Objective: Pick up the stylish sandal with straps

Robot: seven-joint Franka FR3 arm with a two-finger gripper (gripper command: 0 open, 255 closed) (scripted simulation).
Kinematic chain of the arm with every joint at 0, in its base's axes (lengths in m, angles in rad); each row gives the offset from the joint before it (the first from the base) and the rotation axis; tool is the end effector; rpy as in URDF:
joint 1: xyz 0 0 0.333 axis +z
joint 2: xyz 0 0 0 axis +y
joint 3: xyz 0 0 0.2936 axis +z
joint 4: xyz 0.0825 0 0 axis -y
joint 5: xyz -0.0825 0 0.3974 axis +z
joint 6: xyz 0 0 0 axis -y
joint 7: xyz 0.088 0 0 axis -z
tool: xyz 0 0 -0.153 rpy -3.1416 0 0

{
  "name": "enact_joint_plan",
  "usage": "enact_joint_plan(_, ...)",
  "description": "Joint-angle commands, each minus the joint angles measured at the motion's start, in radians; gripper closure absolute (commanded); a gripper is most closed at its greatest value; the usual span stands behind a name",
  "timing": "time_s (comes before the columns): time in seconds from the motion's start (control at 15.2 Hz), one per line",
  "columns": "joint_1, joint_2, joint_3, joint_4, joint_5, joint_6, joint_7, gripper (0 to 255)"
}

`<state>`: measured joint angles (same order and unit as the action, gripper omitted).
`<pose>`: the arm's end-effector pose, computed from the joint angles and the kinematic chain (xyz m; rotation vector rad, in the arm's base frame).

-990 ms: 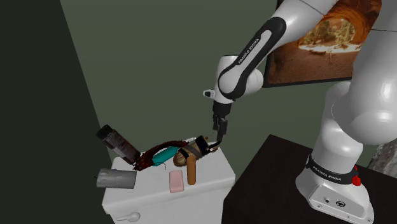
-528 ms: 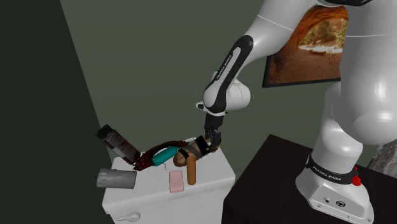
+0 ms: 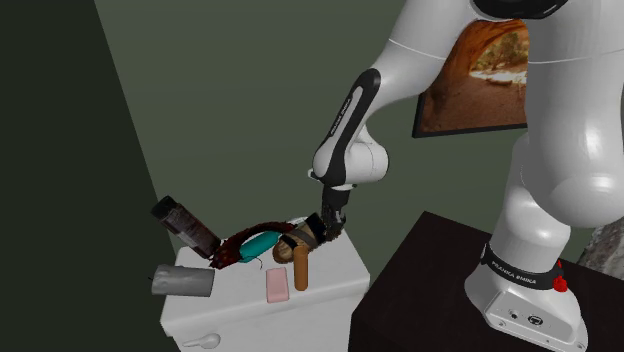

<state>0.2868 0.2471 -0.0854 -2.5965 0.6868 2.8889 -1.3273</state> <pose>0.4303 0.0534 0.0909 -2.7421 -1.2733 -0.1968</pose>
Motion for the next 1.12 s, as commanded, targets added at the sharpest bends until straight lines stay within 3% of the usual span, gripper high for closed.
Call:
enact_joint_plan(0.0, 0.002, 0.004, 0.005, 0.000, 0.001, -0.013, -0.001, 255)
enact_joint_plan(0.46, 0.000, 0.003, 0.005, -0.002, 0.003, -0.012, -0.005, 255)
enact_joint_plan(1.06, 0.054, -0.151, -0.088, -0.042, -0.203, -0.113, 0.170, 255)
